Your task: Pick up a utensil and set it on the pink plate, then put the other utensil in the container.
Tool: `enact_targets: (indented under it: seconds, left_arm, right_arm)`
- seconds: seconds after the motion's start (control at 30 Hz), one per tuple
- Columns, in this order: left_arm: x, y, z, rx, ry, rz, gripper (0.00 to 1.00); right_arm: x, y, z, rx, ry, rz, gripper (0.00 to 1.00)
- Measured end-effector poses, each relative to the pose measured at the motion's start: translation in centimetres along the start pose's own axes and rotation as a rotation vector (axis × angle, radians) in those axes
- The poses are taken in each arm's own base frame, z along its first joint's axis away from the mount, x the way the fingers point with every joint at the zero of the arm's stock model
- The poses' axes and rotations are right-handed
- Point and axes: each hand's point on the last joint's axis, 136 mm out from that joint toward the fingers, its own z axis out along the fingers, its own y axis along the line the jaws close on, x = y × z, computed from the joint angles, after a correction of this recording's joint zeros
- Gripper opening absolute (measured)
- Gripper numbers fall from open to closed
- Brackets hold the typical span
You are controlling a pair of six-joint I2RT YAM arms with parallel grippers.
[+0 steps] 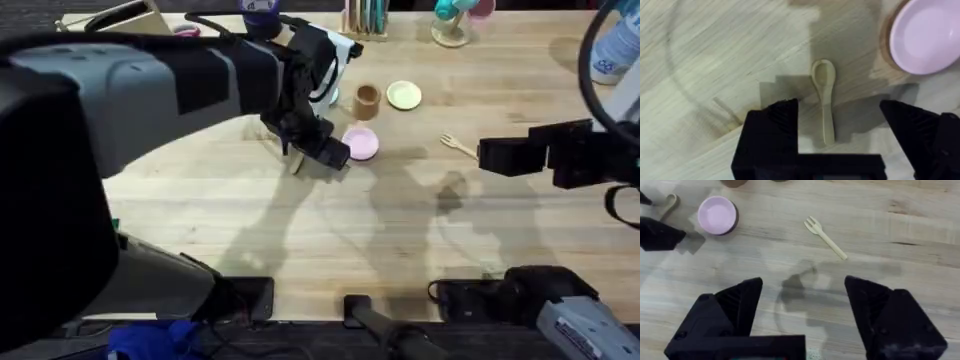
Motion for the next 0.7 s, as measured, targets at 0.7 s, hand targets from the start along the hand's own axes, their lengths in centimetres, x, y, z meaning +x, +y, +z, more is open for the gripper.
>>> enact_targets:
  seconds: [0.7]
  left_arm:
    - [-0.17,0.94,0.46,-0.022,0.011,-0.079,0.701]
  right_arm:
    - [0.00,0.00,0.00,0.000,0.000,0.000,0.998]
